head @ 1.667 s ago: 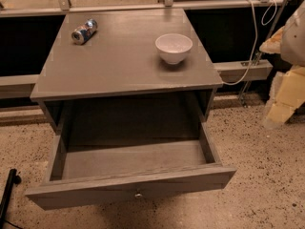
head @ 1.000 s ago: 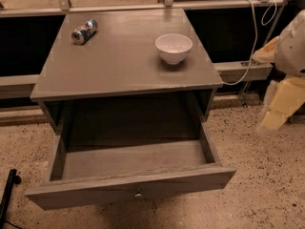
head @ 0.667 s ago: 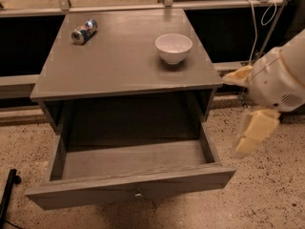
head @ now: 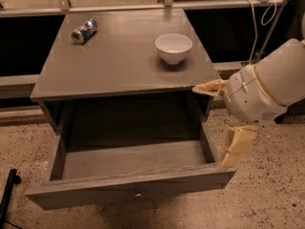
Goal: Close top drawer
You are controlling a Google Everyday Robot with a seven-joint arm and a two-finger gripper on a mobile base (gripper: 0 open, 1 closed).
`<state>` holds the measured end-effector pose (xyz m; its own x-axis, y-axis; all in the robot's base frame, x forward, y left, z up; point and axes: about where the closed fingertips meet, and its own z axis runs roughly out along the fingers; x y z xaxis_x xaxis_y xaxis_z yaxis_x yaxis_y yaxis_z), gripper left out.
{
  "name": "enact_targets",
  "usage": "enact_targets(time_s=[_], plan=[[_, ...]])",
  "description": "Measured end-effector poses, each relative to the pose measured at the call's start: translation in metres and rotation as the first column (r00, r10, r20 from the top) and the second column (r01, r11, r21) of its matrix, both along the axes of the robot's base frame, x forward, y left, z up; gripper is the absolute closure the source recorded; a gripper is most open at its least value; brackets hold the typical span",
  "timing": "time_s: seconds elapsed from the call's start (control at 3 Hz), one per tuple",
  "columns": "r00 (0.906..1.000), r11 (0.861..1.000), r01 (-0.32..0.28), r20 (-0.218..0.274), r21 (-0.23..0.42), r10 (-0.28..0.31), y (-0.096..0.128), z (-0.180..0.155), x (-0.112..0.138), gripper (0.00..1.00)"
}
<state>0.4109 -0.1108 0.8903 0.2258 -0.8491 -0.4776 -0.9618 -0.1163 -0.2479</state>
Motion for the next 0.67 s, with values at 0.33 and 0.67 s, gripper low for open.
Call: enact_targets(time_s=[0.33,0.67], plan=[[1.0,1.0,0.0,0.001,-0.001,0.0,0.0,0.0,0.0,0.0],[0.9974,0.997,-0.071,0.015,0.03,0.071,0.018,-0.041,-0.018,0.03]])
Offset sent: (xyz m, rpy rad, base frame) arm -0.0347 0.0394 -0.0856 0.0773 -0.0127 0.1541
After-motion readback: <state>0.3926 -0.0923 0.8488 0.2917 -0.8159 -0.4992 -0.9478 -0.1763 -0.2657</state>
